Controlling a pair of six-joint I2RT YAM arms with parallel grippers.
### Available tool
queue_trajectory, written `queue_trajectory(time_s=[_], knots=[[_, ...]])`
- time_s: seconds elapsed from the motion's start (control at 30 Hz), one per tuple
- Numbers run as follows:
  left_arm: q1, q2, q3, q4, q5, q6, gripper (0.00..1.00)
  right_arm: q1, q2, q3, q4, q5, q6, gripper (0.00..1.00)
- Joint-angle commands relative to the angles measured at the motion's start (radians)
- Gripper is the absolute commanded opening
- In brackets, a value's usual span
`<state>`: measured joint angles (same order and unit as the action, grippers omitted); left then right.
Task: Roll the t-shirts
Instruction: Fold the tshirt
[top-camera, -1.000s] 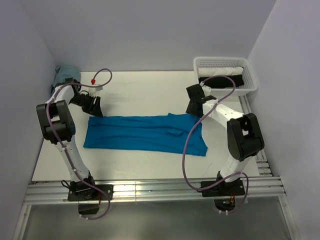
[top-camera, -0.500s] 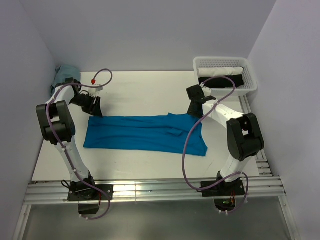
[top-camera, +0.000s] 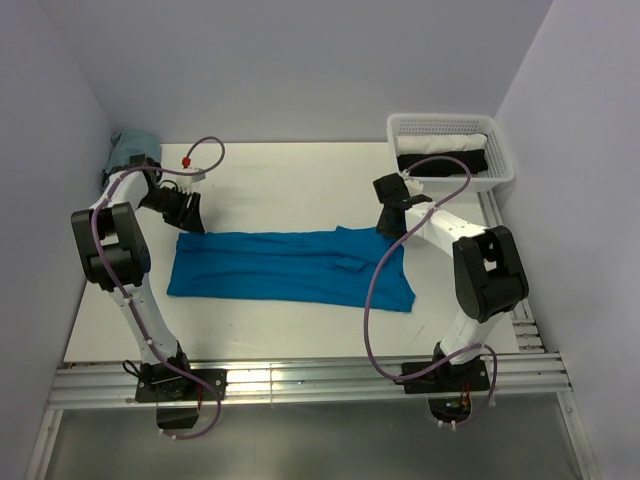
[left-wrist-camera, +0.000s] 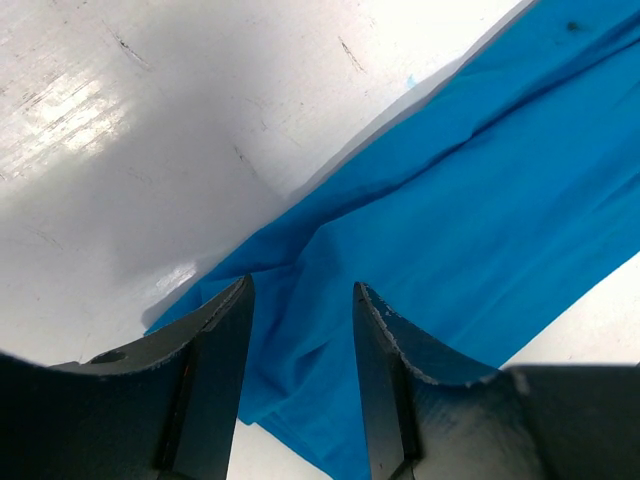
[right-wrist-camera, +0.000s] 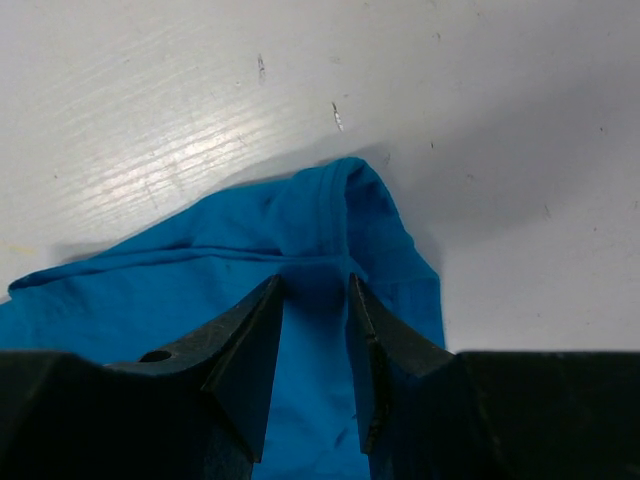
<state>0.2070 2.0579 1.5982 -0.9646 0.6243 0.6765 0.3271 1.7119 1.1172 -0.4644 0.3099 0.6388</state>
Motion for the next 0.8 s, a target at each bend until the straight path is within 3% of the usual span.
queue_trajectory(time_s=[0.0, 0.2, 0.23, 0.33, 0.43, 0.77], knots=[[-0.004, -0.051, -0.001, 0.000, 0.006, 0.009, 0.49, -0.010, -0.006, -0.020, 0.006, 0.034, 0.015, 0.40], [-0.004, -0.047, -0.001, -0.002, 0.008, 0.008, 0.49, -0.011, -0.005, -0.022, 0.016, 0.024, 0.018, 0.38], [-0.003, -0.047, -0.003, 0.003, 0.006, 0.009, 0.49, -0.010, -0.006, -0.022, 0.017, 0.023, 0.019, 0.29], [-0.004, -0.048, -0.007, 0.004, 0.000, 0.009, 0.49, -0.010, -0.017, -0.022, 0.017, 0.017, 0.018, 0.14], [-0.004, -0.048, -0.007, 0.006, 0.002, 0.009, 0.49, -0.010, -0.044, -0.033, 0.023, 0.006, 0.015, 0.04], [-0.004, -0.047, -0.007, 0.000, 0.003, 0.014, 0.49, 0.050, -0.240, -0.106, 0.027, -0.052, -0.013, 0.00]])
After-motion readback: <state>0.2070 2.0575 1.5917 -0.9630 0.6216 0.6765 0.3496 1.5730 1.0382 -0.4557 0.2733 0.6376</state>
